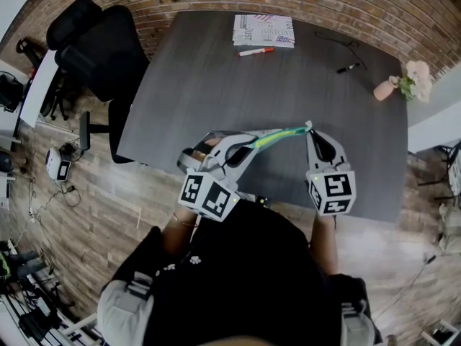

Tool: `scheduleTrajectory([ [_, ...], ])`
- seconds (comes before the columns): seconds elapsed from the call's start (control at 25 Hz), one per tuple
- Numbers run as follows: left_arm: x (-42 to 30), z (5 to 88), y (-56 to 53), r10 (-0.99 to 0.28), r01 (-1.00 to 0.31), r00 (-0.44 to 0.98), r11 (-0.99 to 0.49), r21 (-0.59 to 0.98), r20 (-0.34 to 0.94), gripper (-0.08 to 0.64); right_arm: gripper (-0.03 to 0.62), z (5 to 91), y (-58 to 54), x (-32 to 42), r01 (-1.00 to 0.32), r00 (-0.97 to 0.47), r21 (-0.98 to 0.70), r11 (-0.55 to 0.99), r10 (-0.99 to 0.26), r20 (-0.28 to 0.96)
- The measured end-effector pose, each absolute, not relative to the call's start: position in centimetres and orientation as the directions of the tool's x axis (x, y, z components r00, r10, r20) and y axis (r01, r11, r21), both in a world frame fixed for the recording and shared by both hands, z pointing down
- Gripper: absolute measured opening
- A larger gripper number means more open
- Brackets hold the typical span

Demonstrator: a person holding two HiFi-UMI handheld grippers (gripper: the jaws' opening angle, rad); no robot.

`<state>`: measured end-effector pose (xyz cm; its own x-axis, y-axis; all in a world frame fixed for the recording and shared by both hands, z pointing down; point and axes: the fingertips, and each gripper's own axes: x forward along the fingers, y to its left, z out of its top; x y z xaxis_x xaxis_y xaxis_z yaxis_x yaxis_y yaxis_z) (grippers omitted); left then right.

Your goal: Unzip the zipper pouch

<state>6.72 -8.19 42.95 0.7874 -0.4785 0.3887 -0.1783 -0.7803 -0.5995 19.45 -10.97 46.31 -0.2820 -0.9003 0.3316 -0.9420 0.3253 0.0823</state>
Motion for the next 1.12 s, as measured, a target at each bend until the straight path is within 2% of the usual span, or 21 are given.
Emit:
scheduleTrajectory([
  [0.12, 6.8, 43.0, -8.2, -0.476, -0.174, 0.788, -0.781, -0.599, 0.391, 0.010, 0.002, 46.3, -11.3, 19.5, -0.939, -0.290, 0.096, 0.331, -0.909, 0.301],
  [0.56, 7.0, 43.0, -8.1, -0.453, -0.181, 0.807, -0.802, -0.570, 0.380, 0.009, 0.002, 46.4, -10.8, 20.1, -0.949, -0.263, 0.081, 0.304, -0.909, 0.323],
  [0.84, 6.9, 42.7, -8.3, -0.441, -0.218, 0.824, -0.826, -0.520, 0.356, 0.009, 0.012, 46.0, -10.4, 20.2, -0.959, -0.263, 0.031, 0.281, -0.927, 0.269],
  [0.96, 7.0, 42.5, -8.9, -0.443, -0.247, 0.830, -0.837, -0.488, 0.339, 0.009, 0.035, 45.6, -10.2, 21.1, -0.966, -0.259, -0.033, 0.258, -0.943, 0.206],
  [1.12, 7.0, 42.3, -9.5, -0.455, -0.273, 0.828, -0.838, -0.472, 0.328, 0.009, 0.035, 44.6, -9.7, 22.5, -0.976, -0.211, -0.078, 0.201, -0.967, 0.140],
])
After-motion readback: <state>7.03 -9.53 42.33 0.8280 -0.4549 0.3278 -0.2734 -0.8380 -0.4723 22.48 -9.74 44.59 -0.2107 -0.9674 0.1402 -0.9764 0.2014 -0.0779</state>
